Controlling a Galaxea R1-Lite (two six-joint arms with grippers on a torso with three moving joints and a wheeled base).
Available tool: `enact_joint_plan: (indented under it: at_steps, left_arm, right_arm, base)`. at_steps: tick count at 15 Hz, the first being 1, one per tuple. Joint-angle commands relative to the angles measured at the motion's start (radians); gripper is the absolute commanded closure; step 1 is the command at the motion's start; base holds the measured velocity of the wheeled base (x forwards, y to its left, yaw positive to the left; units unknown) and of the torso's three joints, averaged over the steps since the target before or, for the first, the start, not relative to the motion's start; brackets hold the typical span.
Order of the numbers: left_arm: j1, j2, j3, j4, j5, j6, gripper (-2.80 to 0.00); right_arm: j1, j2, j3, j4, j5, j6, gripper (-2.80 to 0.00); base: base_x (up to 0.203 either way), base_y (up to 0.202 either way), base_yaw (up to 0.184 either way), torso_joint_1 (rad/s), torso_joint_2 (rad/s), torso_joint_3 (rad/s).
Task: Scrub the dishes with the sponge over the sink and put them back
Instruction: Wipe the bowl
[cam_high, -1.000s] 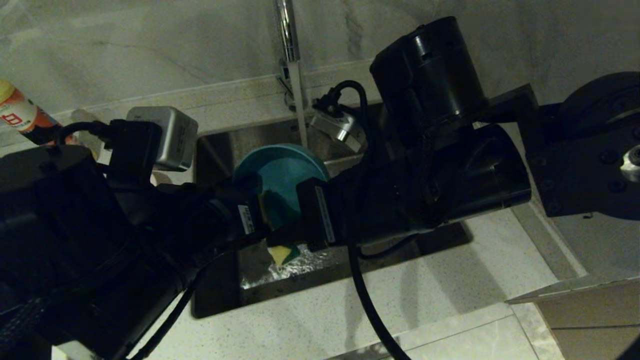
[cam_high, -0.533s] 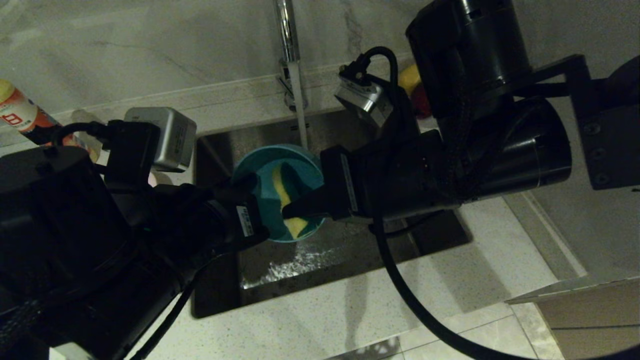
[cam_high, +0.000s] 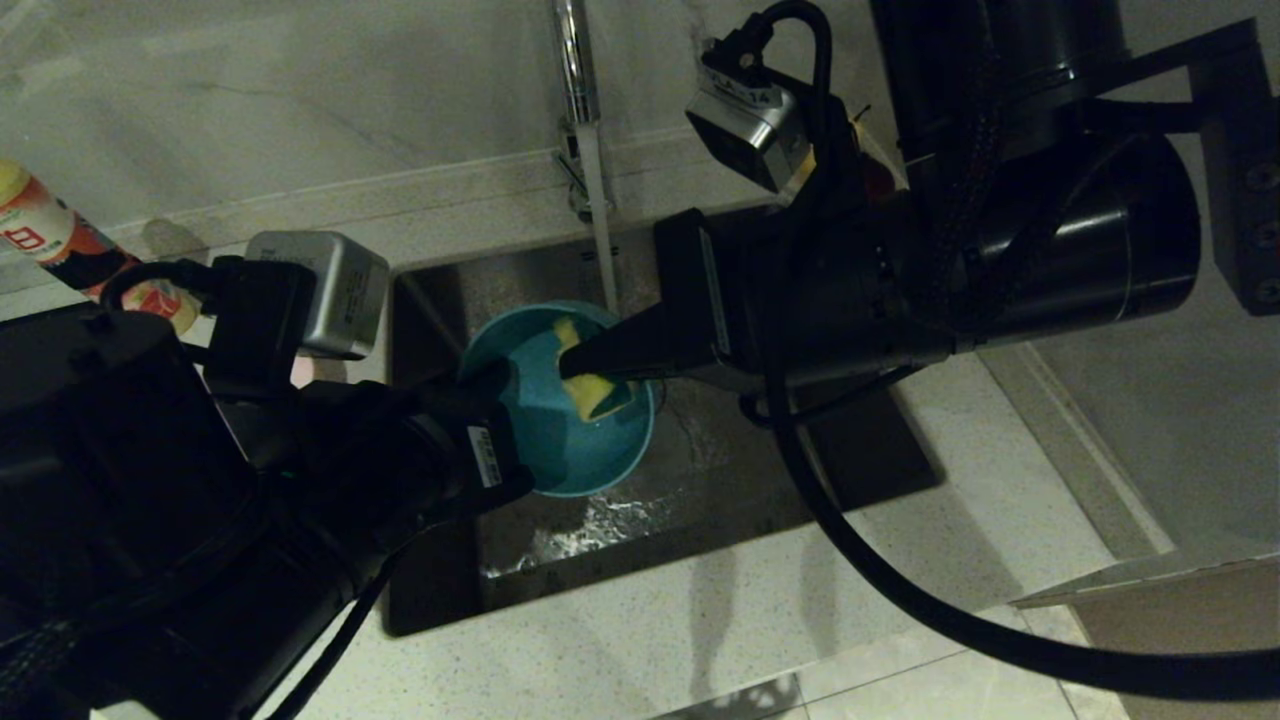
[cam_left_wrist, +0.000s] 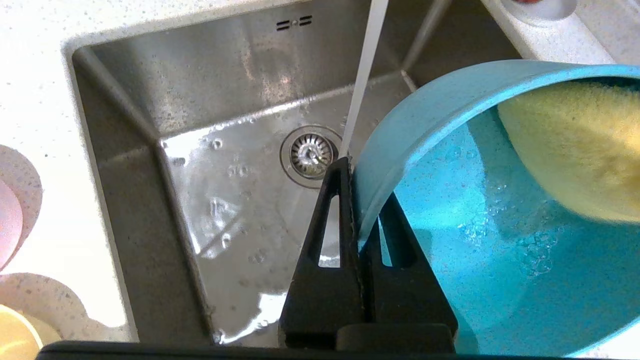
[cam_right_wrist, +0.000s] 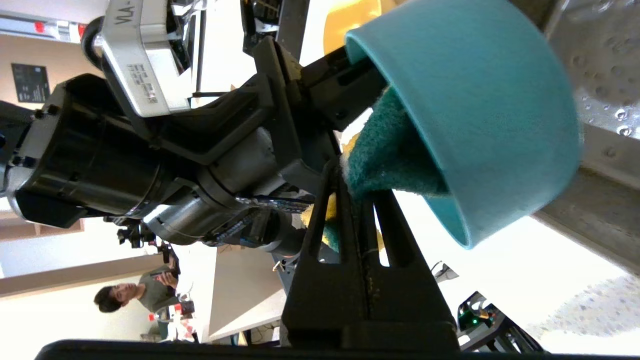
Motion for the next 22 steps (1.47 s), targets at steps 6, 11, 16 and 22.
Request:
enact_joint_plan:
  at_steps: [6, 11, 16, 22]
  left_arm:
    - [0.001, -0.008, 0.002, -0.006, 0.004, -0.005, 0.0]
    - [0.001, -0.024, 0.007, -0.005, 0.004, -0.003, 0.0]
    - [0.001, -0.028, 0.012, -0.005, 0.005, -0.003, 0.0]
    - [0.001, -0.031, -0.001, -0.006, 0.007, -0.003, 0.0]
  right_arm:
    - [0.062, 0.036, 0.006, 0.002, 0.003, 0.006, 0.0]
    - [0.053, 0.022, 0.007, 0.005, 0.001, 0.008, 0.0]
    - [0.011, -0.018, 0.028, 0.011, 0.001, 0.006, 0.0]
    - [0.024, -0.008, 0.083, 0.006, 0.002, 0.003, 0.0]
  base:
    - [0.0, 0.0, 0.0, 0.0, 0.0, 0.0]
    - [0.0, 0.0, 0.0, 0.0, 0.0, 0.0]
    - [0.0, 0.0, 0.0, 0.0, 0.0, 0.0]
    - [0.0, 0.0, 0.0, 0.0, 0.0, 0.0]
